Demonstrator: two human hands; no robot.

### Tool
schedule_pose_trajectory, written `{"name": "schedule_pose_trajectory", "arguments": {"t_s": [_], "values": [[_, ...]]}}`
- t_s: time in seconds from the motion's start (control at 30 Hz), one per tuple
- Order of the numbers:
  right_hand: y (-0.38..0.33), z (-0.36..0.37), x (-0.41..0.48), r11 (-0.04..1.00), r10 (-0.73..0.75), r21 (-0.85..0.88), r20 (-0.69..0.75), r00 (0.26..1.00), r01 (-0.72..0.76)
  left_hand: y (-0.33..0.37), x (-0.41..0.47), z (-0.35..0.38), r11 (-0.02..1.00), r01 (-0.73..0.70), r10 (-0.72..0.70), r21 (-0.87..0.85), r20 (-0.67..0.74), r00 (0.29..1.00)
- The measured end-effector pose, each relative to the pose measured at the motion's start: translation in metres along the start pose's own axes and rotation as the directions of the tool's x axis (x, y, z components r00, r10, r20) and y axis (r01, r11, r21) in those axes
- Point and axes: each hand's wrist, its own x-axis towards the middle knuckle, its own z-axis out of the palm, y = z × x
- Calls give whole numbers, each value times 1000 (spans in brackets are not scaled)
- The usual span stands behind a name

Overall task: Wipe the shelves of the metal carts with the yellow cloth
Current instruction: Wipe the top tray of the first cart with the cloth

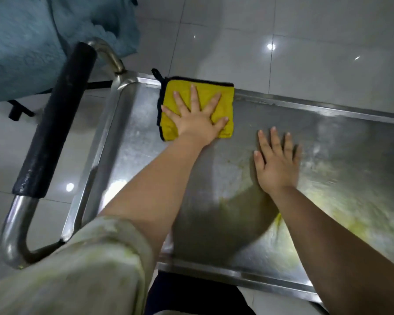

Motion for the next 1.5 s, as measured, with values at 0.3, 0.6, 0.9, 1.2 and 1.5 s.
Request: {"name": "schedule_pose_trajectory", "arguments": {"t_s": [0.3,0.6,0.9,1.2,1.5], "values": [[2,-1,5,1000,-16,-22,23,1000,16,-17,-225,75,967,-245,244,72,20,970],[4,3,5,1000,-29,-6,-3,1000,29,24,-42,30,996,-83,85,31,-70,994],[4,-1,1,999,-38,12,8,999,38,7,-150,61,976,-200,203,91,-32,979],[6,0,-1,998,-38,45,-3,999,39,15,-133,61,984,-155,163,87,-90,982],[8,-1,2,998,-34,51,9,999,33,30,-17,10,996,-34,34,82,9,999]]}}
